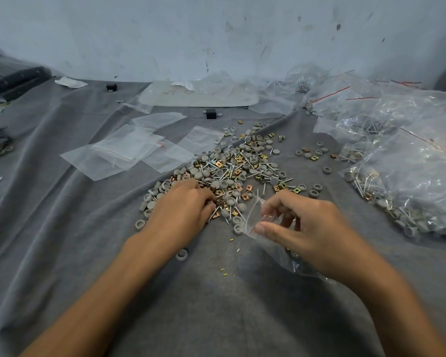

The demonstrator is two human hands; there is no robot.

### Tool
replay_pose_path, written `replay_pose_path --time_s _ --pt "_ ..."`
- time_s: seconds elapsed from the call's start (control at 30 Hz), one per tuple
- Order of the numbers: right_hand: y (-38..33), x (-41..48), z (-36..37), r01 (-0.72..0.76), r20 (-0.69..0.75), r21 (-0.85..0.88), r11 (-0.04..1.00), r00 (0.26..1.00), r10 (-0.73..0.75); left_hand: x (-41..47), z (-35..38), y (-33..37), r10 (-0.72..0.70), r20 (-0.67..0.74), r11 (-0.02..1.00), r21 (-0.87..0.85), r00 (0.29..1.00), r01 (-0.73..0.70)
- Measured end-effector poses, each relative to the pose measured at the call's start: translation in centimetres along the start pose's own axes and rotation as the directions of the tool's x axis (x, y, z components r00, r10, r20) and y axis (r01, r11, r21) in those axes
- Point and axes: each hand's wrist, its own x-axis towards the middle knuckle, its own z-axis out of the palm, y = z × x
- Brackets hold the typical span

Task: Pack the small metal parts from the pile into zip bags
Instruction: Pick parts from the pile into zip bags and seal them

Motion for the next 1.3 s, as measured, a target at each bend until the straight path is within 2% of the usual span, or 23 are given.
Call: replay_pose_path --time_s 0.17,0.27,0.37,0.47,0.7,0.8,0.9,1.1,1.17,1.3 --pt "-0.1 0.0 0.0 -0.002 0.013 0.0 1.0 1.0 0.002 0.1 -0.5 -0.2 -0.068 0.095 0.982 -0.171 0.993 0.084" --pt "-0.2 0.0 0.0 -0.002 0.011 0.002 1.0 1.0 0.002 -0.3 -0.6 -0.2 -0.053 0.113 0.98 -0.183 0.992 0.073" --pt "-0.2 0.0 -0.1 -0.001 0.005 -0.004 1.0 1.0 0.001 -0.6 -1.2 0.0 -0.071 0.07 0.96 -0.268 0.995 0.087" --pt "-0.2 -0.1 -0.2 -0.006 0.009 -0.003 1.0 1.0 0.006 -0.8 -2.1 0.0 -0.154 -0.019 0.911 -0.39 0.988 0.134" --pt "-0.2 -0.2 -0.2 -0.009 0.014 0.001 1.0 1.0 0.009 -1.6 -3.0 -0.5 -0.212 -0.096 0.892 -0.425 0.973 0.152" --pt "-0.2 -0.1 -0.1 -0.004 0.016 0.002 1.0 1.0 0.004 -1.6 -3.2 -0.2 -0.181 -0.081 0.798 -0.594 0.98 0.098" --pt "-0.3 0.0 0.0 0.003 0.023 -0.005 1.0 1.0 -0.003 -1.4 -3.3 0.4 -0.165 -0.028 0.64 -0.764 0.986 0.085" --pt "-0.3 0.0 0.0 0.005 0.033 -0.014 1.0 0.999 -0.004 -1.3 -3.0 1.9 -0.213 0.069 0.349 -0.926 0.975 0.142" --pt "-0.4 -0.1 0.0 0.008 0.034 -0.026 1.0 0.999 -0.008 -1.4 -2.6 2.8 -0.189 0.078 0.323 -0.936 0.979 0.137" --pt "-0.3 0.0 0.1 0.012 0.017 -0.038 0.999 1.0 -0.011 -1.6 -1.3 4.5 -0.143 0.111 0.363 -0.918 0.983 0.157"
